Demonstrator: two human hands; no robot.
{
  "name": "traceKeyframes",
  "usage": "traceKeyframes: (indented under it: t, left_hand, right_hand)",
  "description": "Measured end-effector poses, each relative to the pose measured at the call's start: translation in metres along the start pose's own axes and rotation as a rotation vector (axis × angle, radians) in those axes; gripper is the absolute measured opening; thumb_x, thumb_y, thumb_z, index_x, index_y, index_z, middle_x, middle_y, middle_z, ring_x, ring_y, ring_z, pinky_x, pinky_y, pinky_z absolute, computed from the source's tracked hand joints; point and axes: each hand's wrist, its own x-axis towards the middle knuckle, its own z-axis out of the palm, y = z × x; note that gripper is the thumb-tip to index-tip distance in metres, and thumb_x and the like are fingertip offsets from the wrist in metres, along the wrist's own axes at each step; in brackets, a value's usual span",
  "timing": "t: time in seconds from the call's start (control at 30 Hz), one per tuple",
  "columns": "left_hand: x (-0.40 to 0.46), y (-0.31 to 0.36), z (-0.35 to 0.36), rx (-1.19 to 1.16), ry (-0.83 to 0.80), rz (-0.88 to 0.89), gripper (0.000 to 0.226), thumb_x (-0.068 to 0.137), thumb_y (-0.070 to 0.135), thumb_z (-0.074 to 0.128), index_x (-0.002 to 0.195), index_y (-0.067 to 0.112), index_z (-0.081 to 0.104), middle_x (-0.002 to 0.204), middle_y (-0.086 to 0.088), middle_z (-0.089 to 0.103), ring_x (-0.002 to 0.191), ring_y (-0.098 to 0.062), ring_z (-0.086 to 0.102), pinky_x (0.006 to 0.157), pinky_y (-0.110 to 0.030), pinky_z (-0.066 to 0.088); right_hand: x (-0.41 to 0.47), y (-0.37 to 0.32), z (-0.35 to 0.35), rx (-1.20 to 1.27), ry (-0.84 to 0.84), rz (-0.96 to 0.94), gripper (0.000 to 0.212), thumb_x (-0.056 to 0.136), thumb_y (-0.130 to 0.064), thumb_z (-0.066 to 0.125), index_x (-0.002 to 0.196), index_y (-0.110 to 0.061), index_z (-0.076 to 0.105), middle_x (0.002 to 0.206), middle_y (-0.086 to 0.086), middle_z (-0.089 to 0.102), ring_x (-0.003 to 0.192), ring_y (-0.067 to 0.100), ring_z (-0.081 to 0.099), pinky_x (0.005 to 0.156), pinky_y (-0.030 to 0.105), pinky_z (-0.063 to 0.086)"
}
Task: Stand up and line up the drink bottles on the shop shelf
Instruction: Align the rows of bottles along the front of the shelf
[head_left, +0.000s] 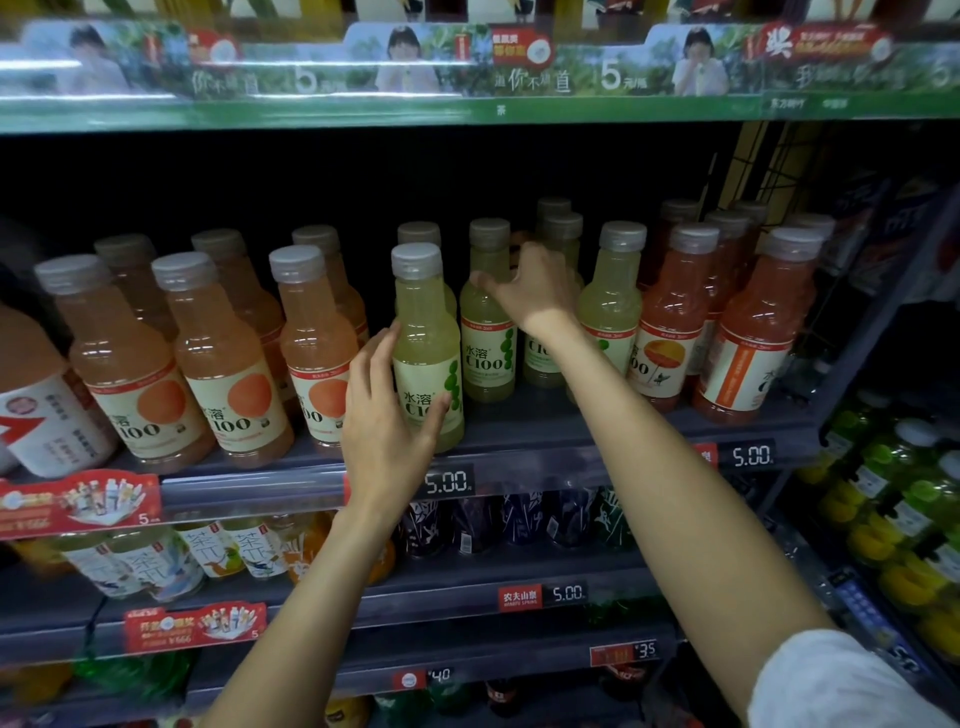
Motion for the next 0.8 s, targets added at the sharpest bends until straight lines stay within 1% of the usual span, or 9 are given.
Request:
traceKeyframes:
  t: [0.07, 0.17, 0.27, 0.37, 0.43, 0.5, 0.63, 0.73, 0.8]
  left_hand:
    - [0.000, -0.001, 0.000, -0.001, -0.002, 0.000, 0.076, 0.082, 0.031, 0.073, 0.145, 0.015, 0.032, 0.143, -0.005, 0.039, 0.128, -0.023, 0.044, 0.084, -0.044, 0.055]
    - [0.000, -0.001, 0.000, -0.002, -0.001, 0.004, 0.076, 0.083, 0.032, 0.072, 0.145, 0.016, 0.032, 0.143, -0.005, 0.039, 0.127, -0.023, 0.045, 0.084, -0.045, 0.055]
    - [0.000, -0.002, 0.000, -0.007, -0.003, 0.013, 0.075, 0.083, 0.032, 0.072, 0.145, 0.016, 0.032, 0.142, -0.005, 0.039, 0.127, -0.023, 0.045, 0.085, -0.045, 0.054]
    - [0.000, -0.002, 0.001, -0.003, -0.003, 0.005, 0.075, 0.083, 0.031, 0.072, 0.145, 0.016, 0.032, 0.142, -0.005, 0.039, 0.127, -0.023, 0.045, 0.084, -0.045, 0.055]
    - [0.000, -0.001, 0.001, 0.005, 0.000, -0.001, 0.076, 0.083, 0.031, 0.073, 0.145, 0.016, 0.031, 0.142, -0.005, 0.039, 0.126, -0.024, 0.046, 0.082, -0.044, 0.055]
    - [0.000, -0.001, 0.001, 0.005, 0.002, 0.000, 0.076, 0.083, 0.030, 0.073, 0.145, 0.016, 0.032, 0.142, -0.006, 0.039, 0.127, -0.023, 0.045, 0.083, -0.043, 0.055]
    - [-0.001, -0.001, 0.002, -0.002, 0.003, 0.002, 0.076, 0.083, 0.029, 0.072, 0.145, 0.016, 0.031, 0.142, -0.006, 0.039, 0.127, -0.024, 0.045, 0.085, -0.044, 0.055]
    - [0.000, -0.001, 0.002, -0.004, 0.004, 0.002, 0.076, 0.083, 0.029, 0.073, 0.145, 0.016, 0.031, 0.141, -0.006, 0.039, 0.127, -0.024, 0.045, 0.085, -0.045, 0.054]
    - [-0.001, 0.000, 0.002, 0.001, 0.005, 0.001, 0.076, 0.083, 0.028, 0.073, 0.145, 0.015, 0.031, 0.141, -0.006, 0.040, 0.126, -0.024, 0.045, 0.085, -0.045, 0.054]
  right_hand:
    - [-0.001, 0.000, 0.000, 0.000, 0.004, -0.002, 0.045, 0.087, -0.047, 0.061, 0.108, -0.008, 0.053, 0.086, 0.000, 0.049, 0.078, 0.018, 0.049, 0.062, 0.028, 0.033]
    - [-0.001, 0.002, 0.002, 0.031, 0.026, 0.005, 0.045, 0.088, -0.046, 0.061, 0.110, -0.007, 0.054, 0.087, 0.003, 0.052, 0.084, 0.023, 0.057, 0.065, 0.029, 0.036]
    - [0.000, 0.005, 0.001, 0.028, 0.034, 0.016, 0.046, 0.088, -0.045, 0.061, 0.114, -0.008, 0.055, 0.099, 0.009, 0.062, 0.094, 0.025, 0.061, 0.069, 0.029, 0.039]
    - [0.002, 0.009, -0.002, 0.044, 0.014, 0.037, 0.047, 0.087, -0.044, 0.062, 0.116, -0.007, 0.055, 0.108, 0.011, 0.063, 0.098, 0.027, 0.061, 0.072, 0.029, 0.041]
    - [0.002, 0.010, -0.003, 0.036, 0.012, 0.037, 0.047, 0.087, -0.044, 0.062, 0.116, -0.008, 0.056, 0.110, 0.010, 0.063, 0.099, 0.026, 0.061, 0.072, 0.029, 0.040]
    - [0.001, 0.011, -0.002, 0.043, 0.024, 0.025, 0.050, 0.085, -0.044, 0.065, 0.120, -0.009, 0.057, 0.112, 0.010, 0.064, 0.101, 0.025, 0.061, 0.072, 0.028, 0.042]
    - [-0.001, 0.013, -0.002, 0.076, 0.065, 0.010, 0.054, 0.083, -0.044, 0.068, 0.122, -0.009, 0.056, 0.113, 0.011, 0.065, 0.103, 0.025, 0.062, 0.084, 0.035, 0.050]
    - [0.000, 0.011, -0.001, 0.064, 0.061, 0.015, 0.051, 0.082, -0.044, 0.068, 0.118, -0.010, 0.058, 0.110, 0.010, 0.066, 0.101, 0.024, 0.063, 0.083, 0.033, 0.050]
    - [-0.004, 0.012, -0.003, 0.111, 0.051, 0.023, 0.055, 0.082, -0.041, 0.069, 0.124, -0.009, 0.054, 0.113, 0.010, 0.065, 0.104, 0.023, 0.062, 0.085, 0.034, 0.051]
